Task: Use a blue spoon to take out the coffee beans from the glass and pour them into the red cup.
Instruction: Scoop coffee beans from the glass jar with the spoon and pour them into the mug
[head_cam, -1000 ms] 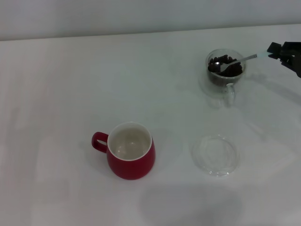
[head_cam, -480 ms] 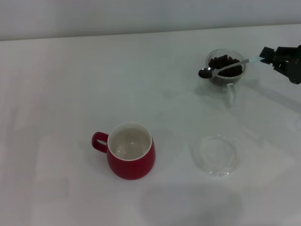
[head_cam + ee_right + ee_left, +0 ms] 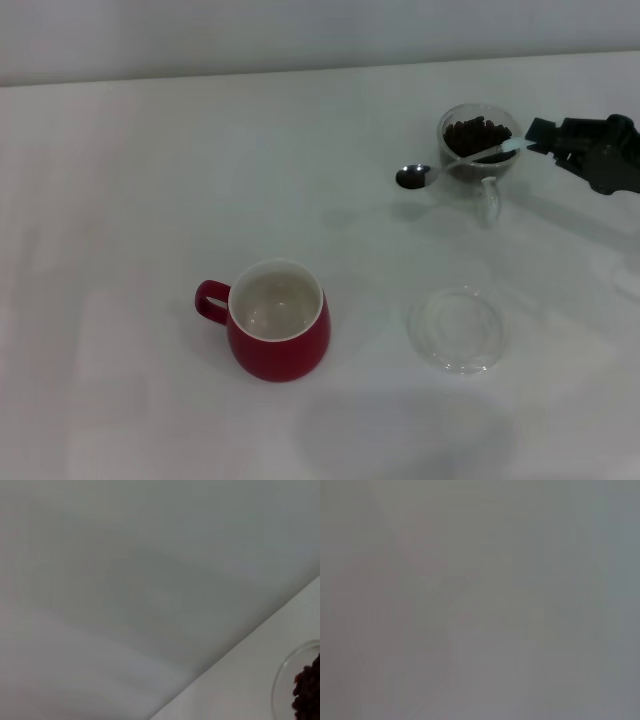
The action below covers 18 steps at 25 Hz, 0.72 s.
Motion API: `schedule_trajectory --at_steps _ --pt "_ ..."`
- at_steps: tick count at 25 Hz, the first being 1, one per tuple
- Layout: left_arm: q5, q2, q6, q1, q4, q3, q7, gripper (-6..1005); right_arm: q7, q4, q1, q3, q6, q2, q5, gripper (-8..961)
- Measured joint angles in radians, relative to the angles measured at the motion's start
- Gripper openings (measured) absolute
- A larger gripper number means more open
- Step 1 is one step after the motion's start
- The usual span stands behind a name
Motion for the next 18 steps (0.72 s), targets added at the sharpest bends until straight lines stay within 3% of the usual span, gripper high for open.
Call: schedule_trajectory --at_steps 7,18 --pt "0.003 0.000 -0.002 -0.006 0.000 0.000 0.000 727 -0.001 -0.072 -0.045 0.003 0.005 0.015 -0.030 156" --pt "0.005 0.000 -0.013 -0.011 0.000 0.003 0.000 727 -0.001 -0.102 -0.058 0.001 0.003 0.047 -0.076 158"
